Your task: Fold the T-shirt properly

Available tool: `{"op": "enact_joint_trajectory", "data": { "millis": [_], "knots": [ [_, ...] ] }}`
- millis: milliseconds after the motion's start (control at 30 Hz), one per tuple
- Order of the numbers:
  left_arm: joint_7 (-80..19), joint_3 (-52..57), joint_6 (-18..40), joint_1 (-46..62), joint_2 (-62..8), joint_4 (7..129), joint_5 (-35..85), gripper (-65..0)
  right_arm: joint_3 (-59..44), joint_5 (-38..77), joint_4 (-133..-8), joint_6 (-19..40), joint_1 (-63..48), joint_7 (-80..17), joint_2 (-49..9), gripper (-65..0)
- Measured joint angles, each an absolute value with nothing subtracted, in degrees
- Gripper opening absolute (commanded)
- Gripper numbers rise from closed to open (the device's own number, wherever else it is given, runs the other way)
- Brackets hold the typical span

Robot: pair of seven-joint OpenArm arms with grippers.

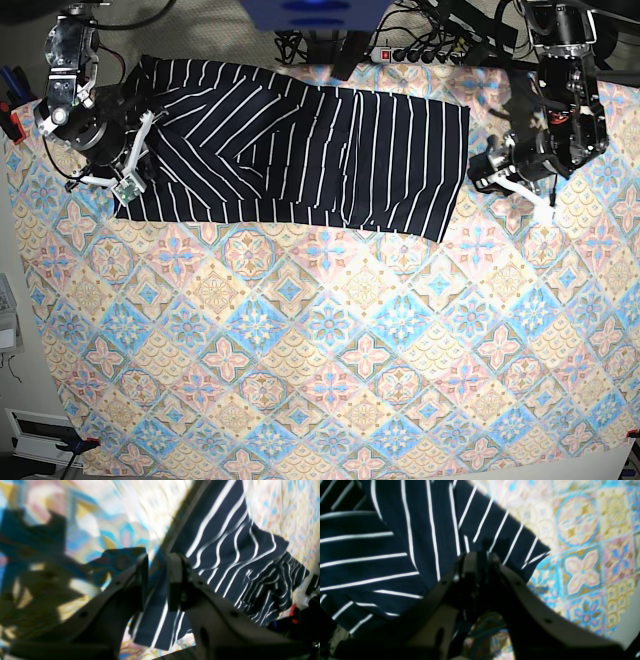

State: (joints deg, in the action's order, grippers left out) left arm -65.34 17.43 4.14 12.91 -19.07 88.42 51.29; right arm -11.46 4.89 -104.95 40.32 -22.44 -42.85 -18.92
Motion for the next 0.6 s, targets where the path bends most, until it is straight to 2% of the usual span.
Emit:
{"op": "enact_joint_trajectory", "data": {
  "millis": [133, 233, 367, 433, 600],
  "knots": [
    [-65.82, 17.65, 4.1, 13.69, -18.9, 88.44, 51.03, -52.9, -12.05, 10.9, -104.9, 39.88, -21.08, -44.93, -19.22, -42.1],
    [-65.56, 17.39, 4.12, 13.32, -18.92, 88.47, 51.18, -52.7, -14.81, 15.49, -104.6, 40.47, -21.06, -45.56, -18.87, -40.0],
    [-65.8, 17.04, 6.52, 13.37, -18.74, 88.4, 50.96, -52.0, -17.54, 15.51, -104.47, 39.68, -21.28, -46.57, -19.22, -39.9],
    [-65.6, 15.31, 6.55, 13.32, -18.74, 88.4, 50.78, -47.6, -17.54, 15.84, -104.47, 39.94, -21.28, -46.57, -19.11, -39.9],
    [-65.58, 11.81, 5.67, 13.34, -18.96, 88.33, 50.57, -26.2, -17.54, 15.92, -104.47, 40.25, -21.3, -46.3, -19.07, -39.9]
  ]
}}
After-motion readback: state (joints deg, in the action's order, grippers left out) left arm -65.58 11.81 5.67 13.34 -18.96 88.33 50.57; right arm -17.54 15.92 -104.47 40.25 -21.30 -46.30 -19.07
